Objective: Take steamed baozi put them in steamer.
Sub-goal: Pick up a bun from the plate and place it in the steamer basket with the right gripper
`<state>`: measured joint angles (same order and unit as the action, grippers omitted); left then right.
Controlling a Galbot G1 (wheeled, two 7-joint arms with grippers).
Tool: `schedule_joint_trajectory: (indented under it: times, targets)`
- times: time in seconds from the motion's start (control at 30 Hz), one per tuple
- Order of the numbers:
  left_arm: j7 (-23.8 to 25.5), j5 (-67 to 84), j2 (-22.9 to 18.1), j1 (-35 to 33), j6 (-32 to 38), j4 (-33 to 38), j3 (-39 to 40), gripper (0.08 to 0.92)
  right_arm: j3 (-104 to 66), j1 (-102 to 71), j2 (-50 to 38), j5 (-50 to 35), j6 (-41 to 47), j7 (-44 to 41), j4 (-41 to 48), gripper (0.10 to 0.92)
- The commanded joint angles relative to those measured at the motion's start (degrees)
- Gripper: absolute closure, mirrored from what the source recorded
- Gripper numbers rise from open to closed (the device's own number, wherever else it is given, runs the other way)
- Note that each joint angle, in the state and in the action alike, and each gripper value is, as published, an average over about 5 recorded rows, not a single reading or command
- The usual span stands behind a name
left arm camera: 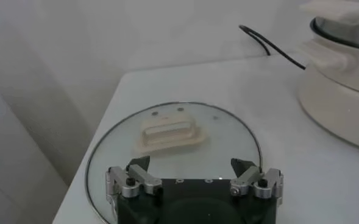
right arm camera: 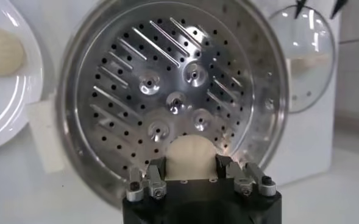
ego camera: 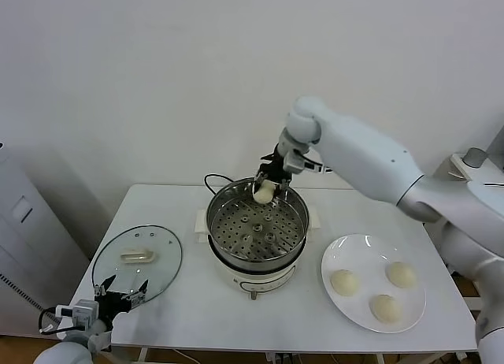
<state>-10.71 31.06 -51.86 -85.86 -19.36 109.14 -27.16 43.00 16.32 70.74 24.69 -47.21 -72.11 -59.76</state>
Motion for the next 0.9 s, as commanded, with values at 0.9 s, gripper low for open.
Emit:
schedule_joint_trajectory:
  times: [0.9]
  targets:
    - [-0.04, -0.17, -0.62, -0.03, -0.07, 0.24, 0.27, 0.177, -3.23, -1.10, 2.96, 3.43, -2.79, 3.16, 3.27, 0.221]
